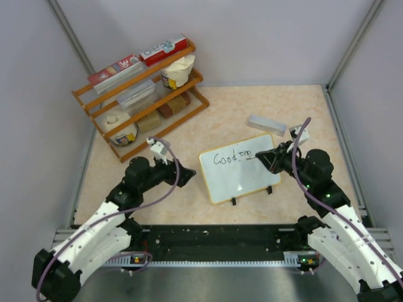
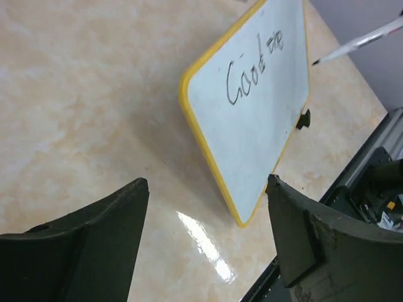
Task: Write a sentence on the whiteboard
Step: Adjust the whiteboard on the whiteboard stand, then pass from the right arm to the left
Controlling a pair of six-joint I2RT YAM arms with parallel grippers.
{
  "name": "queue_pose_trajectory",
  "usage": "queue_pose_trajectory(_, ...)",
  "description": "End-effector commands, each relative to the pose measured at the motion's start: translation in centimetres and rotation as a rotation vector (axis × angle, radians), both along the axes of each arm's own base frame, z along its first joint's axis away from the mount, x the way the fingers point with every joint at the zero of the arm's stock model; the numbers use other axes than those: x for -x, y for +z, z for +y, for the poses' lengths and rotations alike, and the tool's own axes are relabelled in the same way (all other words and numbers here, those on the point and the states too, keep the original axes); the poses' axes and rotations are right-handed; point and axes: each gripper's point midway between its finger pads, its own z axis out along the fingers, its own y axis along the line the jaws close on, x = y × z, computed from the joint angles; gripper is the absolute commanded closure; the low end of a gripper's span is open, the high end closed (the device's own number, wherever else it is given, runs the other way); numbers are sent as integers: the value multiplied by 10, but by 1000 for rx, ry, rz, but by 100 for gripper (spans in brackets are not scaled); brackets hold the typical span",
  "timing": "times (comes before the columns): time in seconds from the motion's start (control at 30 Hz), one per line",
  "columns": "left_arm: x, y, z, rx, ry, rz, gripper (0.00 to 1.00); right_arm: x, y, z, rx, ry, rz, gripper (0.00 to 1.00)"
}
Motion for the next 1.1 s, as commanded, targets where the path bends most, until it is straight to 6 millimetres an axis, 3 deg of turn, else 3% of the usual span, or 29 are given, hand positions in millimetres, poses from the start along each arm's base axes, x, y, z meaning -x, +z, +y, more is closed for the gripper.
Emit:
queue_pose_trajectory(0.0,1,43,23,-17,92,-134,19,9,44,22,-66,155,-115,100)
queue_pose_trajectory(0.03,3,66,16,25,52,-187,18,10,45,26,-71,178,-113,100)
queue_pose_trajectory(0.2,20,126,-32,116,-261,-284,16,26,55,43,-113,320,-126,100)
queue_pose_trajectory(0.23,13,123,-43,114,-300,-270,16,28,59,46,-131,337,-128,100)
queue_pose_trajectory(0.37,19,137,-83,155,-495,-273,18,36,65,51,-162,392,-126,100)
queue_pose_trajectory(0.5,17,129,-126,124,-617,-251,18,42,67,53,-182,419,-124,100)
queue_pose_trajectory(0.73,27,103,-163,96,-713,-207,22,43,70,53,-193,421,-124,100)
queue_pose_trajectory(0.87,35,91,-169,85,-762,-180,49,40,71,51,-194,392,-125,100)
queue_pose_trajectory(0.9,35,88,-168,81,-766,-174,73,39,71,51,-194,388,-122,100)
queue_pose_trajectory(0.97,35,86,-167,71,-758,-174,97,38,70,50,-193,377,-118,100)
queue_pose_trajectory(1.07,36,88,-162,56,-747,-186,100,37,68,51,-189,385,-105,100)
